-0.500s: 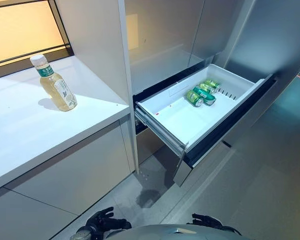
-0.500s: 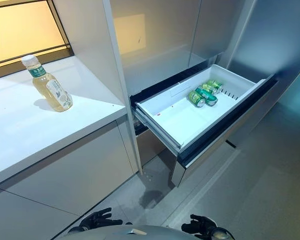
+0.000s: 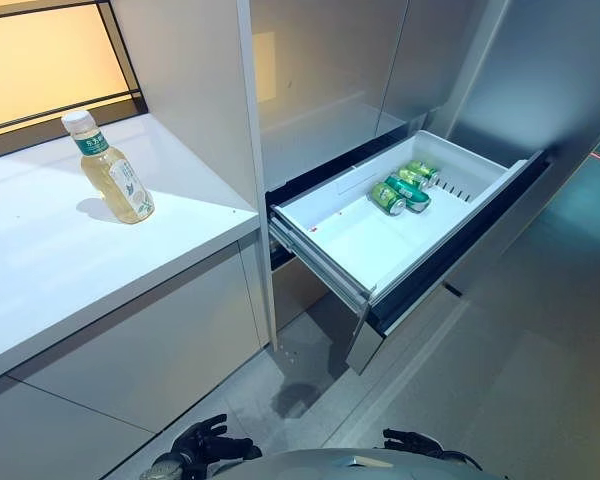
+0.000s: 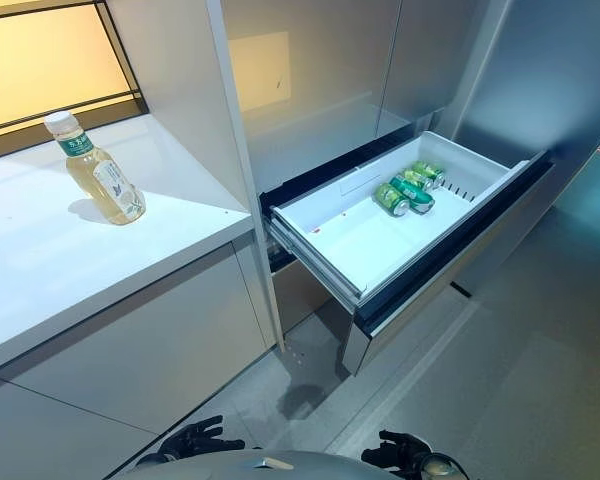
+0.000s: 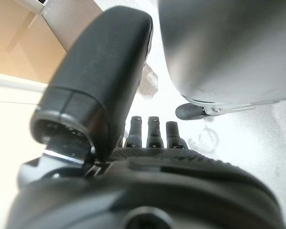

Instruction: Put drinks into fridge and close the fridge

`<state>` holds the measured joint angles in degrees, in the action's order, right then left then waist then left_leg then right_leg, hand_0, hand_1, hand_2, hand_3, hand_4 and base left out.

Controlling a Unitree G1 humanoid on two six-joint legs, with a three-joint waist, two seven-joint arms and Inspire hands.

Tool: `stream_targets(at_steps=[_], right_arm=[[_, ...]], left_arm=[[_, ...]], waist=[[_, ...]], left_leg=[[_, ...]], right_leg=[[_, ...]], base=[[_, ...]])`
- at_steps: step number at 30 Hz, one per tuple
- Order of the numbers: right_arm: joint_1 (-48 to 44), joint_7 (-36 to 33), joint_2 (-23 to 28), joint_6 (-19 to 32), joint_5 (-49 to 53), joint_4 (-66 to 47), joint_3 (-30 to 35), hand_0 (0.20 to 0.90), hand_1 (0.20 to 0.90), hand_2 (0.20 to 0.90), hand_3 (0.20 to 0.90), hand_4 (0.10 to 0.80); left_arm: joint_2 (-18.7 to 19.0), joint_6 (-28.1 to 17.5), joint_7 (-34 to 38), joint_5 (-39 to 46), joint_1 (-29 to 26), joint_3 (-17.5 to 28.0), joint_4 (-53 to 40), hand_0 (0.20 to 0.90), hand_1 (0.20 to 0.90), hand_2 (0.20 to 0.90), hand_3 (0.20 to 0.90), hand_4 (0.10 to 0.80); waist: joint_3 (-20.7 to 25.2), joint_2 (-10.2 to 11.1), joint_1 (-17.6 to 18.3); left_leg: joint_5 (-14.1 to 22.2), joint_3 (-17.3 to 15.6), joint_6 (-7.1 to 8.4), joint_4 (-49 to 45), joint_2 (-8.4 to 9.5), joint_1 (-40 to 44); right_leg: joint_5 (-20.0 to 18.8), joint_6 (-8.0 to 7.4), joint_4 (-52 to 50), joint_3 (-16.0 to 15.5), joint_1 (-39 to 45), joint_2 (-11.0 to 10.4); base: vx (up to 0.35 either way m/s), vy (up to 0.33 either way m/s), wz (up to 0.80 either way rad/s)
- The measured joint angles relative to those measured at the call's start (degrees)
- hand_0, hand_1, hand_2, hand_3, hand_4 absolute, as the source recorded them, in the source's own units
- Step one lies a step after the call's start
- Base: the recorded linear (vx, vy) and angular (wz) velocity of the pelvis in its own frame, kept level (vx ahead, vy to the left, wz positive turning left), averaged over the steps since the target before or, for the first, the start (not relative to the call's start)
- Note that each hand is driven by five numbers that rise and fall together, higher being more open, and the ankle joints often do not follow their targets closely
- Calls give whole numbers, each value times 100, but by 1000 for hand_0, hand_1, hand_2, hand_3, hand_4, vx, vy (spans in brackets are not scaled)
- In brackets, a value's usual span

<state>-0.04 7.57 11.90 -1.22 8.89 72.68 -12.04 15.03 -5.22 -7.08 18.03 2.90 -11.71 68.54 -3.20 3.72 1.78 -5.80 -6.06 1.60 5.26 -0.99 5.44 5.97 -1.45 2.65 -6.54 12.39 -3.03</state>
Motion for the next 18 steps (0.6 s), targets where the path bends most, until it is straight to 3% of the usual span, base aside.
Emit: stream_targets(at_steps=[3,10,18], right_arm=[[0,0,-1,-2,-1,-1,0,900,900,900,900,800],[-1,1,0,-38,-6,-62,-23,900,900,900,900,800],[-53,26,14,-61,-169,-220,-205,900,900,900,900,800]], left_arm=[[2,-27,0,-161,-6,-34,-3,900,900,900,900,800],[151,-411,-5,-1110,-128,-710,-208,900,900,900,900,800],[238,-819,-94,-2129,-374,-1831,-1017,900,900,900,900,800]], waist=[[0,1,1],[-2,4,22],[-10,2,183]], left_leg=[[0,-2,-1,1,0,0],[4,-58,-4,8,-7,7],[14,-156,-21,11,-11,7]], right_leg=[[0,0,-1,2,-1,-1],[0,-1,-29,62,-33,-4],[-13,-24,-72,152,-99,-20]], base=[[0,0,0],[-1,13,-3],[-3,10,-5]])
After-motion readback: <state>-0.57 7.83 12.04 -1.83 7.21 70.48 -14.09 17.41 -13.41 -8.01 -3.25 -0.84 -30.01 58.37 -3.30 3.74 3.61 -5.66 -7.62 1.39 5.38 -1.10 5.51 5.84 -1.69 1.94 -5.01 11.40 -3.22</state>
